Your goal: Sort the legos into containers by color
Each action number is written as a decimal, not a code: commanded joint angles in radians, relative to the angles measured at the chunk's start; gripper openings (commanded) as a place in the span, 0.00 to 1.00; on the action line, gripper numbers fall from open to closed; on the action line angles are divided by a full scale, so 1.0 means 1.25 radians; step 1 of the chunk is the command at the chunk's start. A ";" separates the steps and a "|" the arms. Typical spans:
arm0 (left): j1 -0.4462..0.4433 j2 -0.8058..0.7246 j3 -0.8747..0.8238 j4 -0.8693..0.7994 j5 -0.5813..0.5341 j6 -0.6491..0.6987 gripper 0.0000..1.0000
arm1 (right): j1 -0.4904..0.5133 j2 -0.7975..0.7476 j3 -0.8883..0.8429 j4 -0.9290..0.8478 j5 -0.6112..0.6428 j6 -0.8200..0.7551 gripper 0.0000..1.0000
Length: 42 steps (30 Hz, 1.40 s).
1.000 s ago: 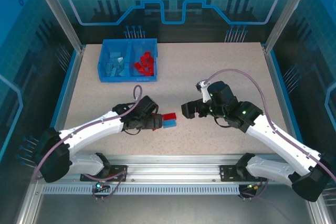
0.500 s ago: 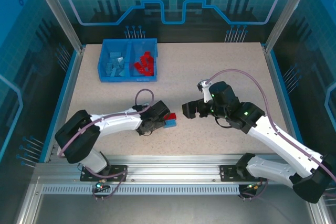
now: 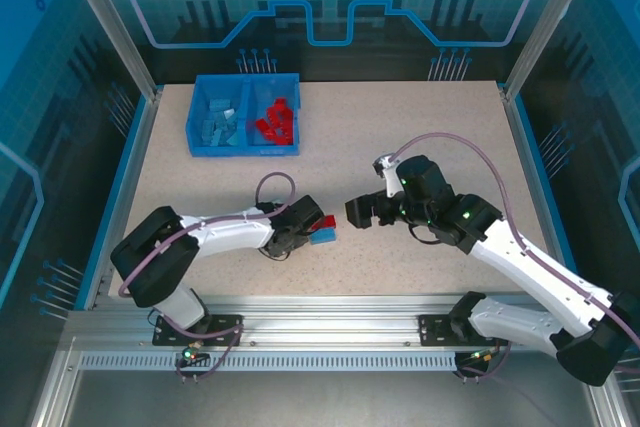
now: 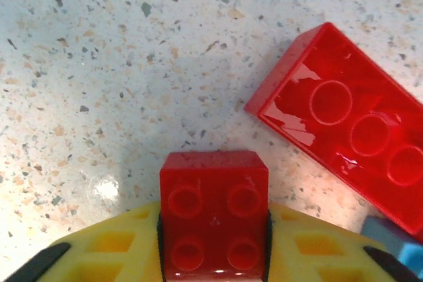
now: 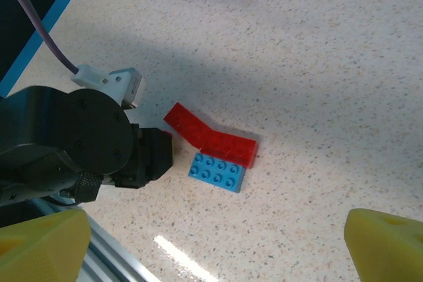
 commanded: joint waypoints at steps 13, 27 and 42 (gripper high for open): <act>0.183 -0.141 0.258 -0.052 -0.125 0.376 0.22 | 0.044 0.025 0.032 0.058 -0.112 -0.055 1.00; 0.445 0.427 0.897 -0.026 -0.006 0.542 0.24 | 0.047 -0.028 0.020 0.021 -0.047 -0.031 1.00; 0.469 0.528 1.083 -0.080 -0.018 0.552 0.57 | 0.048 -0.085 0.021 -0.013 -0.007 -0.029 1.00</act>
